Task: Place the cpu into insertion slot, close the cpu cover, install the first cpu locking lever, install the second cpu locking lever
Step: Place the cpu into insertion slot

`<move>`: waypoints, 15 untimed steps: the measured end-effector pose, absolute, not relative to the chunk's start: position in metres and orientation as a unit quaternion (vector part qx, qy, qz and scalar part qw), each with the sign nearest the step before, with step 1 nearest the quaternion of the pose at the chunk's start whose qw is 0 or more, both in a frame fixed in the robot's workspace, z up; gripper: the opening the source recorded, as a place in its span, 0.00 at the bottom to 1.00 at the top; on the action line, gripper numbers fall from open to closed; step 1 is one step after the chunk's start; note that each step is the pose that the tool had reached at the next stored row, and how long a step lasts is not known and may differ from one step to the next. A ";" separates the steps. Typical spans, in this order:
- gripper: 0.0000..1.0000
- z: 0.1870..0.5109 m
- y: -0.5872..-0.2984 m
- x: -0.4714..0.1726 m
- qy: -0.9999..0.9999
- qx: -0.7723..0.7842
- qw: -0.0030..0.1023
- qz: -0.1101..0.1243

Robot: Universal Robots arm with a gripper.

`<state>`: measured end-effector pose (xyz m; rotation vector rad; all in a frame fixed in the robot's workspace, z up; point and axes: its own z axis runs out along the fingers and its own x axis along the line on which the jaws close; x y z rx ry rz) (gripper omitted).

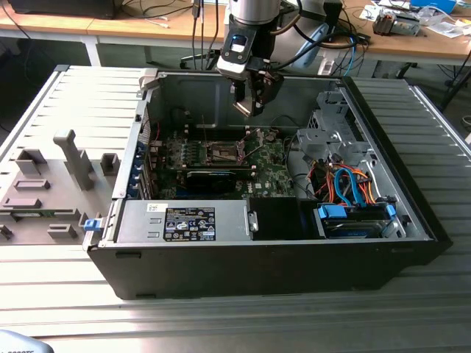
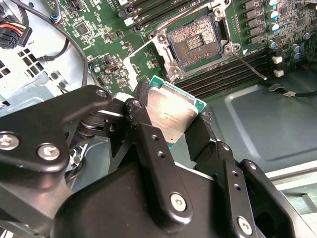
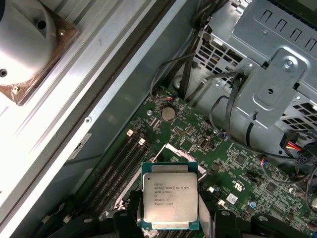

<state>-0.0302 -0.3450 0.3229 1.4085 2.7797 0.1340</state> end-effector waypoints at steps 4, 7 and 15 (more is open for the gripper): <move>0.54 0.323 -0.345 -0.030 0.891 0.453 0.011 0.043; 0.54 0.323 -0.345 -0.030 0.890 0.454 0.011 0.043; 0.54 0.323 -0.345 -0.030 0.889 0.456 0.011 0.043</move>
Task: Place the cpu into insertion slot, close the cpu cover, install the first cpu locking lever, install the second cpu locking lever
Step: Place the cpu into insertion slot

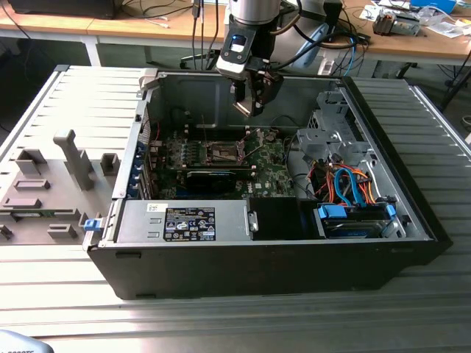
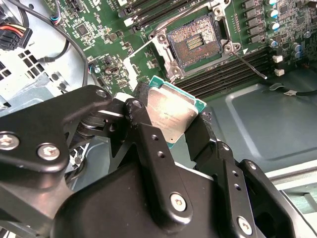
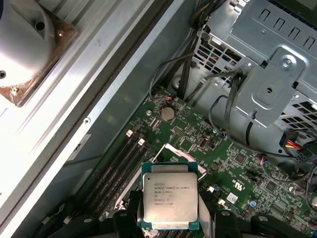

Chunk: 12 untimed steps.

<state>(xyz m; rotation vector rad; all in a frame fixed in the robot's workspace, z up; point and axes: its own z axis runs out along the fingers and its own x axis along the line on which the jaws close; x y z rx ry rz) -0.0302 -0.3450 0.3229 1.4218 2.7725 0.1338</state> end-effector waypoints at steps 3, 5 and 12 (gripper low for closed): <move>0.54 0.323 -0.345 -0.030 0.889 0.457 0.011 0.043; 0.54 0.323 -0.345 -0.030 0.888 0.457 0.012 0.043; 0.54 0.323 -0.345 -0.030 0.887 0.459 0.012 0.043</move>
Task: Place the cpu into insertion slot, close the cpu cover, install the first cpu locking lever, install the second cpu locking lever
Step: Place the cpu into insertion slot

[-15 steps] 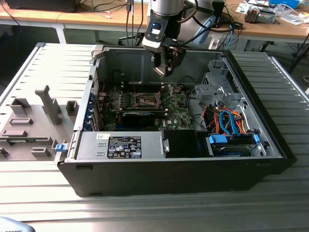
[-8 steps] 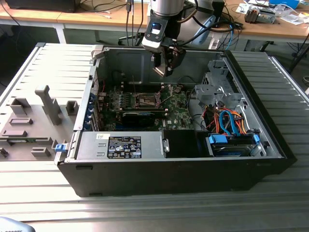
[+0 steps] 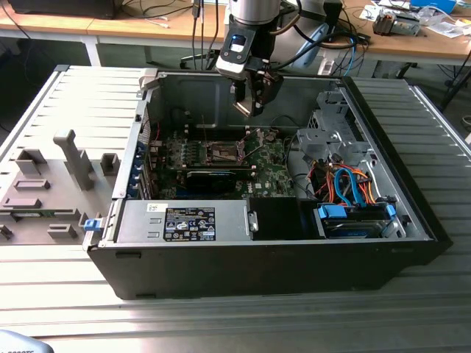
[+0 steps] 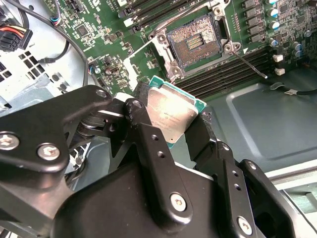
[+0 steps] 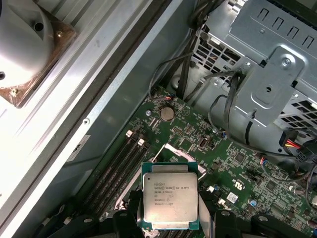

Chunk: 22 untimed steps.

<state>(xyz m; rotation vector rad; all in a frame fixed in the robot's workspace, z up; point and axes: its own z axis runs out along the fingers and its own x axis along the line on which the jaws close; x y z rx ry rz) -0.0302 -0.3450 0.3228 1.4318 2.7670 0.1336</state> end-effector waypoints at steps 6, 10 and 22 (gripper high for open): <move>0.54 0.323 -0.345 -0.030 0.886 0.461 0.012 0.043; 0.54 0.323 -0.345 -0.030 0.886 0.462 0.012 0.043; 0.54 0.323 -0.345 -0.030 0.884 0.465 0.012 0.043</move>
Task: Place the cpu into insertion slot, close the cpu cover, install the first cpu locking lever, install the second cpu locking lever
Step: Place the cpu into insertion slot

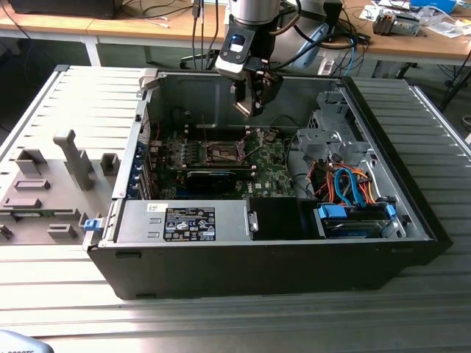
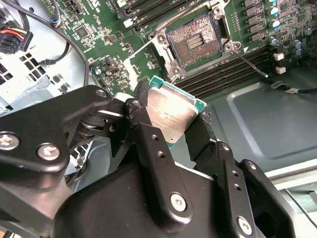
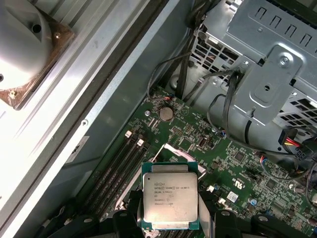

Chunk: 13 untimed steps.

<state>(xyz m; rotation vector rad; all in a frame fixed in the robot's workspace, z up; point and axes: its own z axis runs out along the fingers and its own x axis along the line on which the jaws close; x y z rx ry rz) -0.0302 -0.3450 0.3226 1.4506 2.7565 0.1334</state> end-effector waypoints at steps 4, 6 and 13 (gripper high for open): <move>0.54 0.323 -0.345 -0.030 0.884 0.466 0.012 0.043; 0.54 0.323 -0.345 -0.030 0.883 0.467 0.012 0.043; 0.54 0.323 -0.345 -0.030 0.882 0.468 0.012 0.043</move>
